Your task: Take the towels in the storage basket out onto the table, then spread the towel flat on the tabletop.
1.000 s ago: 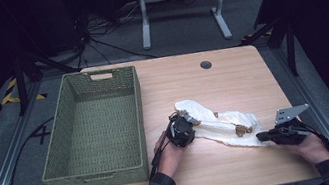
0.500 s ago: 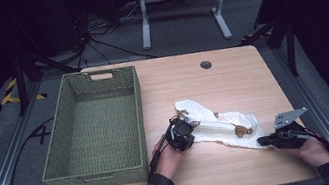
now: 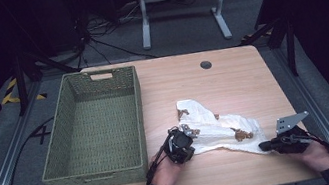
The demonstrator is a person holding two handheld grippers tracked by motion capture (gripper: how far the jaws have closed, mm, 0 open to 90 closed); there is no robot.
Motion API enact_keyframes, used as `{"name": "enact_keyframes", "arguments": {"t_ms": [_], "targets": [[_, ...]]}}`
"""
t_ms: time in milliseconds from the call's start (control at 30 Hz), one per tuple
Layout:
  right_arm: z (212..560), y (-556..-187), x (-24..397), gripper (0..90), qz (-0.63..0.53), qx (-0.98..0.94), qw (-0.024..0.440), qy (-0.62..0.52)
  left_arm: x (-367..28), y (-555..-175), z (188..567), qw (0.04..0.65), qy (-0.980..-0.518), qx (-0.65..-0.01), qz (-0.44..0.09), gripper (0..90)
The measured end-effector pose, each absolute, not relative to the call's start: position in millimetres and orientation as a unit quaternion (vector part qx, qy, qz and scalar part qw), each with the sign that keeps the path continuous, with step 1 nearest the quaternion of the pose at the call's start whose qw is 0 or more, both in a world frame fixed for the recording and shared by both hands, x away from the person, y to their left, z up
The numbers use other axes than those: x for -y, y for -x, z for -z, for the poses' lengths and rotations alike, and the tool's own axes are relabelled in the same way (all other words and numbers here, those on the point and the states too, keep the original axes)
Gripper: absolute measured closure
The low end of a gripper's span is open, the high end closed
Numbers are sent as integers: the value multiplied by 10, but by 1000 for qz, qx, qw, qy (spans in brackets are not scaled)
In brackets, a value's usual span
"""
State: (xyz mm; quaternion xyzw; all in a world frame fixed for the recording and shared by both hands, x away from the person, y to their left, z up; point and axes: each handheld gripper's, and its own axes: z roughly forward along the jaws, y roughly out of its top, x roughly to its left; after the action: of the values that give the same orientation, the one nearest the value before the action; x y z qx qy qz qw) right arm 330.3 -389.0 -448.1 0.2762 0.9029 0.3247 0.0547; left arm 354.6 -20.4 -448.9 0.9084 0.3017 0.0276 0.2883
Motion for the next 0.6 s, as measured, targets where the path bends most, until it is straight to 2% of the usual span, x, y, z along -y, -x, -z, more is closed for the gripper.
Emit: {"name": "enact_keyframes", "arguments": {"t_ms": [600], "targets": [[4489, -3110, 3831, 896, -328, -906, 39, -264, 13, -3232, 4495, 287, -916, -281, 13, 890]]}}
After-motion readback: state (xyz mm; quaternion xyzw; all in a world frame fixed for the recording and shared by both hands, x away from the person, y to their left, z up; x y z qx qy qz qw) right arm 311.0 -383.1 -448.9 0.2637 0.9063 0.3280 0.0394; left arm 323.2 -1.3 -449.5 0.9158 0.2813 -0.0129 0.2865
